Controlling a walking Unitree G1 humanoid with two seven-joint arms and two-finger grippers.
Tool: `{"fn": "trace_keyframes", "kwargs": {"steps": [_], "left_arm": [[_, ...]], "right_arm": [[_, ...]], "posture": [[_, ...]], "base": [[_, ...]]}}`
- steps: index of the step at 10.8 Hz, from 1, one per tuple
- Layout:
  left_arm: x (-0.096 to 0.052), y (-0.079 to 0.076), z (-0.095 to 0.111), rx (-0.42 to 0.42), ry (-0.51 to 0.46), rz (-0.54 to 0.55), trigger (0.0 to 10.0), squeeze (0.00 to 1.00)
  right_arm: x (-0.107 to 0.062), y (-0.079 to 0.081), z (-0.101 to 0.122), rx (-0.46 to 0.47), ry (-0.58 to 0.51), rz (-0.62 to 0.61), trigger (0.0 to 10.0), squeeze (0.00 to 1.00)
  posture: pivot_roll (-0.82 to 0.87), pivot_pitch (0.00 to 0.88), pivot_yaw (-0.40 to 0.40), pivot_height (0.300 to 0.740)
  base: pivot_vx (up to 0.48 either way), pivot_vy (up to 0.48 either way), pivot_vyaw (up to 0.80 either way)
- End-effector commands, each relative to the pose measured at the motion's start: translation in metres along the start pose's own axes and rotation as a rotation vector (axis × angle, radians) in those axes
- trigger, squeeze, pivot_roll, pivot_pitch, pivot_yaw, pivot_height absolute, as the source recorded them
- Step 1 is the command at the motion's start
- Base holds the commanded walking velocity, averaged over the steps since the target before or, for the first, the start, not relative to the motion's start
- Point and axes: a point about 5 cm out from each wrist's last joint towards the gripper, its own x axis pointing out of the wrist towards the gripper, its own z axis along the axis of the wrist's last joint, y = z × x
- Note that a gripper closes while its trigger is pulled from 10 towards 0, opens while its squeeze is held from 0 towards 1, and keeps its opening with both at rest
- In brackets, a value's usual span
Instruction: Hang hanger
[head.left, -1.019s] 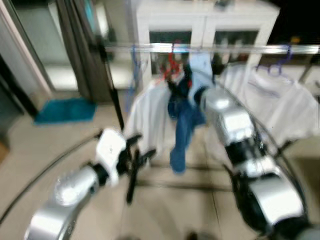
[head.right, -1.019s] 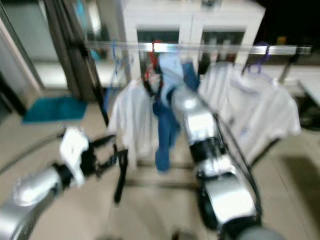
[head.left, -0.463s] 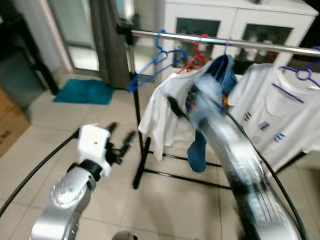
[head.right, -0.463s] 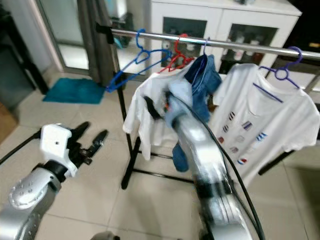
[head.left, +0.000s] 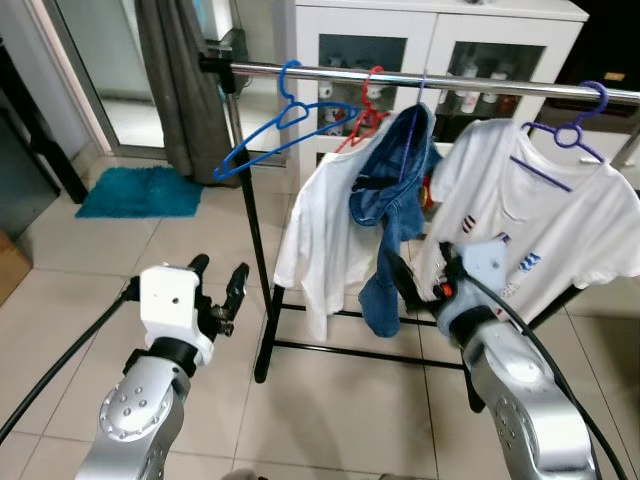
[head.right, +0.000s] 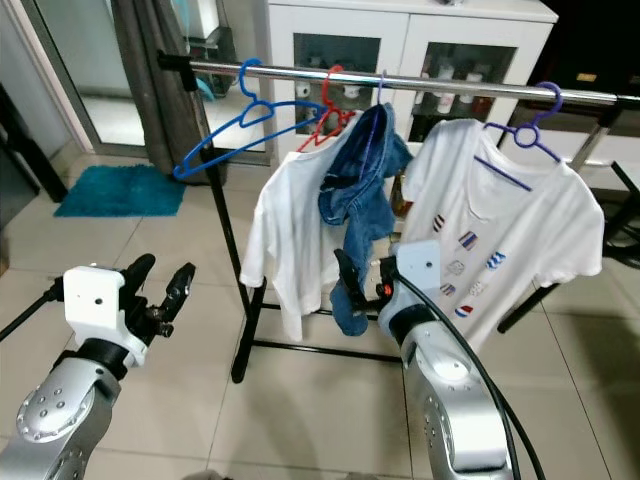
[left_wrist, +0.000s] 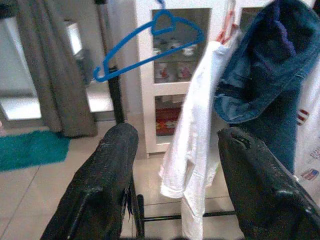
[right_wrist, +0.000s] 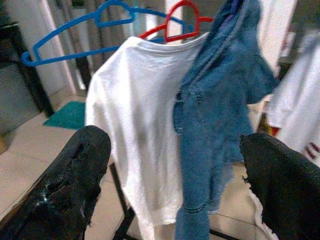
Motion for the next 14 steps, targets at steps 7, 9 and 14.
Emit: {"fn": "trace_keyframes", "kwargs": {"steps": [7, 9, 14], "left_arm": [[0.002, -0.008, 0.005, 0.030, -0.013, -0.079, 10.0, 0.00], [0.003, -0.010, 0.005, 0.030, -0.014, -0.089, 10.0, 0.00], [0.001, -0.025, 0.005, 0.106, -0.009, -0.350, 10.0, 0.00]], "right_arm": [[0.009, 0.010, 0.029, -0.043, -0.090, 0.026, 10.0, 0.00], [0.010, 0.008, 0.036, -0.059, -0.108, 0.027, 10.0, 0.00], [0.019, 0.001, 0.057, -0.145, -0.102, 0.028, 10.0, 0.00]], "posture": [[-0.06, 0.017, 0.035, 0.740], [-0.07, 0.010, 0.039, 0.740], [-0.08, 0.004, 0.028, 0.740]], "base": [[0.427, 0.000, 0.34], [0.446, 0.000, 0.00], [0.172, 0.000, 0.00]]}}
